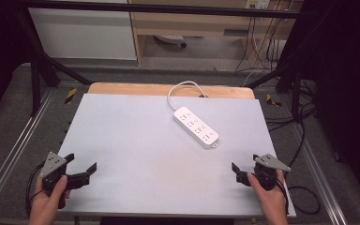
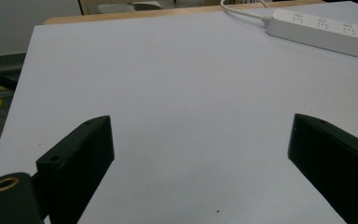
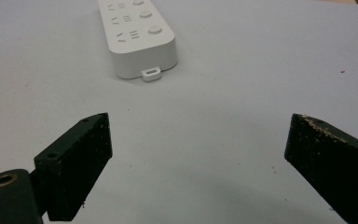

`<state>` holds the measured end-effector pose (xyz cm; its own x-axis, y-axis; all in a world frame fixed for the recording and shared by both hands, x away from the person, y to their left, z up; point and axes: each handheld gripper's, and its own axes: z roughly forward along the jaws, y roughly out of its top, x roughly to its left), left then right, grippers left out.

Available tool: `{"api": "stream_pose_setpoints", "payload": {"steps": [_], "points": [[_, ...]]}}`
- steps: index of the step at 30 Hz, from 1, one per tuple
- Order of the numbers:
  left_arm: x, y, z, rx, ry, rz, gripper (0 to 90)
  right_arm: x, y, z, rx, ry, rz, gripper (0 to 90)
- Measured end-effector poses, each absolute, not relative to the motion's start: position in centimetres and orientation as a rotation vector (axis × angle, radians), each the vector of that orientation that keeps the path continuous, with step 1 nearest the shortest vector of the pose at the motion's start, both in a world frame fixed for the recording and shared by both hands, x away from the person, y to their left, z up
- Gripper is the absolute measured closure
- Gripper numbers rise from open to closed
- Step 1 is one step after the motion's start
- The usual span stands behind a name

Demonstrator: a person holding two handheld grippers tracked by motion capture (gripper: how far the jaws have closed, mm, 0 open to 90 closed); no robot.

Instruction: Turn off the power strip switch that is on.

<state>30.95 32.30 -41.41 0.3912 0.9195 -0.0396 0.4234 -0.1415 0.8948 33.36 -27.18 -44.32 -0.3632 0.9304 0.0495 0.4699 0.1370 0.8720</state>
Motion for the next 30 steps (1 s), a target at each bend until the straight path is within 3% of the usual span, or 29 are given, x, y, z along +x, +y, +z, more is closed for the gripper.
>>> {"api": "stream_pose_setpoints", "payload": {"steps": [13,24,30], "points": [[31.0,32.1,-41.5,1.736,1.178,0.685,6.7,33.4,-27.0,-43.6,1.366,1.94,1.176,3.9],[32.2,31.6,-41.0,1.686,1.157,0.709,6.0,34.4,-25.5,-40.4,1.256,1.98,1.234,3.0],[34.4,30.5,-39.8,1.68,1.152,0.687,5.9,36.6,-24.8,-39.0,1.244,1.95,1.276,12.0]]}}
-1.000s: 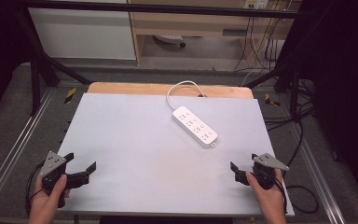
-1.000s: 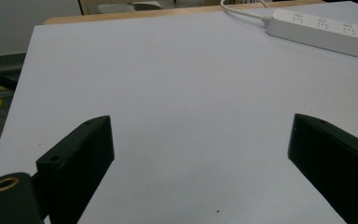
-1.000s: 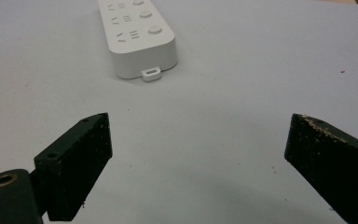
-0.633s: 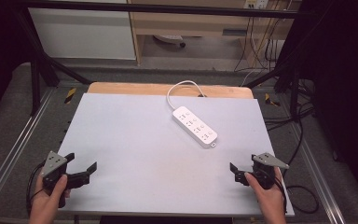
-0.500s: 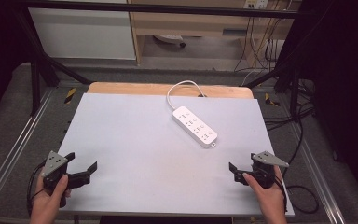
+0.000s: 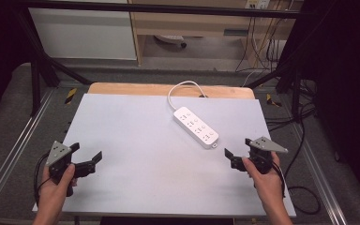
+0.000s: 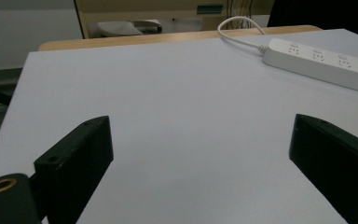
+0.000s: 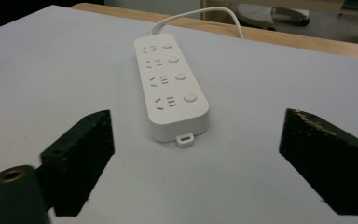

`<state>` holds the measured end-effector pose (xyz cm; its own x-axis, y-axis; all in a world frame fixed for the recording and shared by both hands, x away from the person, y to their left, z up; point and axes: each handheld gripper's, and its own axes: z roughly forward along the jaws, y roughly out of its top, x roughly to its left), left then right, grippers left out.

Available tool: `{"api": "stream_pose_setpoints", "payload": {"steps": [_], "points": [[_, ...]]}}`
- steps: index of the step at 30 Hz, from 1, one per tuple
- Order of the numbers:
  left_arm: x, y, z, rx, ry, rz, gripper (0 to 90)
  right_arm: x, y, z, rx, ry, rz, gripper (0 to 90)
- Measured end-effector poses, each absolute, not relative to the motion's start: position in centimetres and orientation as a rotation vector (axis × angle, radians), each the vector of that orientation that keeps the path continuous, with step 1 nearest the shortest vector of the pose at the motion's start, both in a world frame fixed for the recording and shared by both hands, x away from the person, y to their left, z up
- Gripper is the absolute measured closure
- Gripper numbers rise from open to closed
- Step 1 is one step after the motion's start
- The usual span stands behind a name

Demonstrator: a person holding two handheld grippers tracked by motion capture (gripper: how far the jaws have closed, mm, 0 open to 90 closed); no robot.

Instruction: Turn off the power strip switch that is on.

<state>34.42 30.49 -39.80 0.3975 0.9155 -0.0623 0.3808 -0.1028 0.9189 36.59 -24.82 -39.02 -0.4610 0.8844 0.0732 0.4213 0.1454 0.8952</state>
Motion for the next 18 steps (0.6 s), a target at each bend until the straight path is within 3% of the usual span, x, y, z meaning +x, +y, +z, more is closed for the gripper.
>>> {"api": "stream_pose_setpoints", "payload": {"steps": [9,18], "points": [[35.4,29.2,-41.7,1.694,1.155,0.681,6.4,40.5,-22.7,-37.3,1.216,1.945,1.285,5.0],[34.7,29.3,-41.9,1.708,1.138,0.677,6.0,44.0,-21.2,-35.9,1.237,1.887,1.274,5.4]]}}
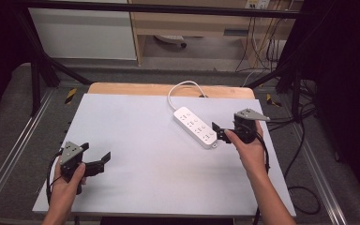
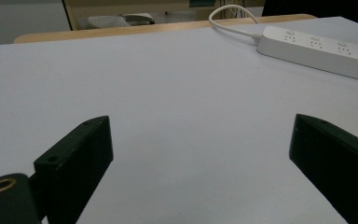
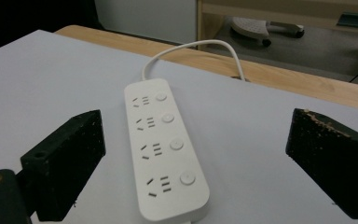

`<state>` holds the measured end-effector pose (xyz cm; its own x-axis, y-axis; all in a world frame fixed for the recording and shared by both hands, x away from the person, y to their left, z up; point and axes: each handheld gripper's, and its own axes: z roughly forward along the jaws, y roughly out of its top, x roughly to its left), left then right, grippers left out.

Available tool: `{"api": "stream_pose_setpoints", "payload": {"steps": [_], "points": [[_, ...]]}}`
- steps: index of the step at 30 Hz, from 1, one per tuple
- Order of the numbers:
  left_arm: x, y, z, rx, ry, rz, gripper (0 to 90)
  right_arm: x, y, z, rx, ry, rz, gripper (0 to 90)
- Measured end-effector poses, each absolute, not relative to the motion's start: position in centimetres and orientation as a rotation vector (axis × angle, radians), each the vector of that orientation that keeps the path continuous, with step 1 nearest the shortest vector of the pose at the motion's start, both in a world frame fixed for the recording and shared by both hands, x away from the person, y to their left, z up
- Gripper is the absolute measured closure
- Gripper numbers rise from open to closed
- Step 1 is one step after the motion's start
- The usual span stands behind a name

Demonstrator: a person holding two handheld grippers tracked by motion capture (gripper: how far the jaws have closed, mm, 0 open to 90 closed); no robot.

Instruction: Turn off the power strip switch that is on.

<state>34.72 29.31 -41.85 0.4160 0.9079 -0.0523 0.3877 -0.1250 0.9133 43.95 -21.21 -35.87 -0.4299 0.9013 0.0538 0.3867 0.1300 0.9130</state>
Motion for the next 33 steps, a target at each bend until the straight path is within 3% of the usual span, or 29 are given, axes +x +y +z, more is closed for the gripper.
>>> {"api": "stream_pose_setpoints", "payload": {"steps": [4,6,10,18,20,21,23,33], "points": [[34.7,29.3,-41.9,1.713,1.138,0.679,6.0,45.2,-20.9,-35.8,1.253,1.872,1.27,6.7],[34.7,29.3,-41.9,1.713,1.139,0.681,6.0,46.4,-20.7,-35.9,1.267,1.863,1.273,13.7],[34.7,29.5,-41.9,1.712,1.141,0.685,6.0,47.5,-20.3,-36.0,1.27,1.858,1.276,19.4],[34.7,29.6,-41.9,1.708,1.149,0.69,6.0,50.1,-19.3,-36.7,1.277,1.85,1.27,45.2],[34.7,29.6,-42.0,1.711,1.148,0.694,6.0,50.2,-19.2,-36.8,1.282,1.847,1.272,47.0],[34.7,29.6,-42.0,1.712,1.148,0.695,6.0,50.6,-19.0,-37.2,1.27,1.857,1.276,54.0],[34.8,29.6,-42.0,1.718,1.144,0.699,6.0,50.9,-18.8,-37.6,1.259,1.858,1.267,59.1],[34.7,29.8,-41.9,1.704,1.146,0.69,6.0,51.7,-17.6,-39.1,1.245,1.858,1.288,76.2]]}}
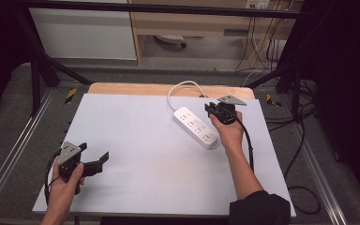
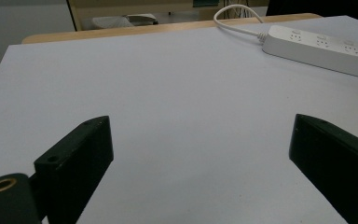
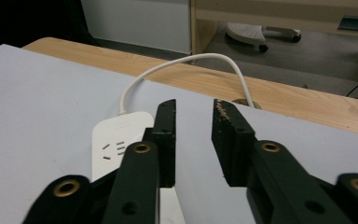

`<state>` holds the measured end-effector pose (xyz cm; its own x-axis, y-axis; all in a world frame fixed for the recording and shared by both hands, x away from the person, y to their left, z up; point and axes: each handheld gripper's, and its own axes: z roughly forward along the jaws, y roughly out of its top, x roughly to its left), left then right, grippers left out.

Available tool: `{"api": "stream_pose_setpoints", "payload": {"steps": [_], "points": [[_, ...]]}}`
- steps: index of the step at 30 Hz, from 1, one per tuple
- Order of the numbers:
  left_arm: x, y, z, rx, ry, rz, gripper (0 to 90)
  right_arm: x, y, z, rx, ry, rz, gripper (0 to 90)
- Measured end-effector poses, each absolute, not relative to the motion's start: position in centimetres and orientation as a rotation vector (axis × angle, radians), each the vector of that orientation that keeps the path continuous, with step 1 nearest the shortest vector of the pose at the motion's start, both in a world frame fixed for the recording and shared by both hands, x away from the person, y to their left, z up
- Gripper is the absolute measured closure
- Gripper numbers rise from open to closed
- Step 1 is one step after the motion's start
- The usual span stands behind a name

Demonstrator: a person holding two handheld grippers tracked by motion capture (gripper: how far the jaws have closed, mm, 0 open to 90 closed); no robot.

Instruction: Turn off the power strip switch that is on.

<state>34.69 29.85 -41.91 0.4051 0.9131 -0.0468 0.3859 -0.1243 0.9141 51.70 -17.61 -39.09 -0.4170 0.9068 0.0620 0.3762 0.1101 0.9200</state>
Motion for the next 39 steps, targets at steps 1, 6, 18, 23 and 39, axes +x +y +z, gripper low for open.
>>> {"api": "stream_pose_setpoints", "payload": {"steps": [1,6,18,23,39], "points": [[34.7,29.9,-41.9,1.699,1.146,0.688,6.1,51.8,-17.5,-39.3,1.243,1.856,1.278,77.8],[34.7,30.2,-41.8,1.691,1.151,0.689,6.1,52.2,-17.4,-39.9,1.254,1.835,1.268,83.1],[34.7,30.1,-41.8,1.7,1.142,0.683,5.6,52.5,-16.0,-40.8,1.248,1.869,1.294,88.4],[34.7,29.9,-41.8,1.707,1.133,0.678,5.0,52.6,-15.4,-41.3,1.242,1.895,1.289,90.0],[34.6,29.8,-41.9,1.722,1.126,0.678,5.0,52.8,-14.6,-42.5,1.272,1.97,1.223,90.0]]}}
